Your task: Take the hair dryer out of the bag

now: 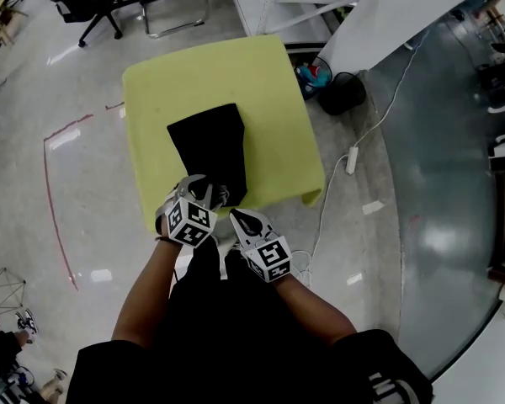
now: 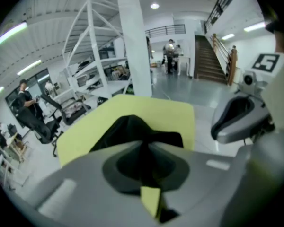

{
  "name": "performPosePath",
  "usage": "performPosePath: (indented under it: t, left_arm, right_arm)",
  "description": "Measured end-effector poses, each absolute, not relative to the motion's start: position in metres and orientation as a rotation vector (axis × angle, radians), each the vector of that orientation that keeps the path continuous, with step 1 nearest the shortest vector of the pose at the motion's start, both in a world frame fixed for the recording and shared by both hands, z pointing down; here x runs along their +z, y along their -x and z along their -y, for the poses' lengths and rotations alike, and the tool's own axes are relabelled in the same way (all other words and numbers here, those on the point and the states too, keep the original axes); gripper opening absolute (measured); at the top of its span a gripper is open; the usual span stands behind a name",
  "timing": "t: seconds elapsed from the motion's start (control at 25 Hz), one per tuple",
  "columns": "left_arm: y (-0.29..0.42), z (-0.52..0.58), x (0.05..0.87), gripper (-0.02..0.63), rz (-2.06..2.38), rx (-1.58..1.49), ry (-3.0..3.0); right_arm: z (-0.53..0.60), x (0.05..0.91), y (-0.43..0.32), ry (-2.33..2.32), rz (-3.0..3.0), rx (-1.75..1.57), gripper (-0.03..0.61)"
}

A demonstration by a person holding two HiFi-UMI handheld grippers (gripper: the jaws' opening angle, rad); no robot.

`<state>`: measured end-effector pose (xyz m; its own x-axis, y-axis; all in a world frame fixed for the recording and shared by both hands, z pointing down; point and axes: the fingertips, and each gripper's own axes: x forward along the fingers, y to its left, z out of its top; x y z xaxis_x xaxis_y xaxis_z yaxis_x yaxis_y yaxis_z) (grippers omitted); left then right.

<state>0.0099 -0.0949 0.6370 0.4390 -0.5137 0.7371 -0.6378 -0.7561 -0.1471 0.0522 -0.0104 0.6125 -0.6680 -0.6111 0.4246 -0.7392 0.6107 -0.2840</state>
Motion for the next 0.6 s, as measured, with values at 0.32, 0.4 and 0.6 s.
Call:
performPosePath:
  t: [0.32,0.4,0.6]
  left_arm:
    - [0.003,0.100,0.628,0.017,1.017,1.165,-2.520]
    - [0.005,0.104,0.630,0.017,1.014,1.152,-2.519]
    - [0.008,0.113,0.633,0.017,1.001,1.118,-2.520]
  right_arm:
    - [0.021,0.622,-0.043,-1.059,2.515,0.599,0.008]
    - [0.028,0.629,-0.036,-1.047,2.502,0.593,0.008]
    - [0.045,0.642,-0.018,-1.052,2.470,0.540,0.009]
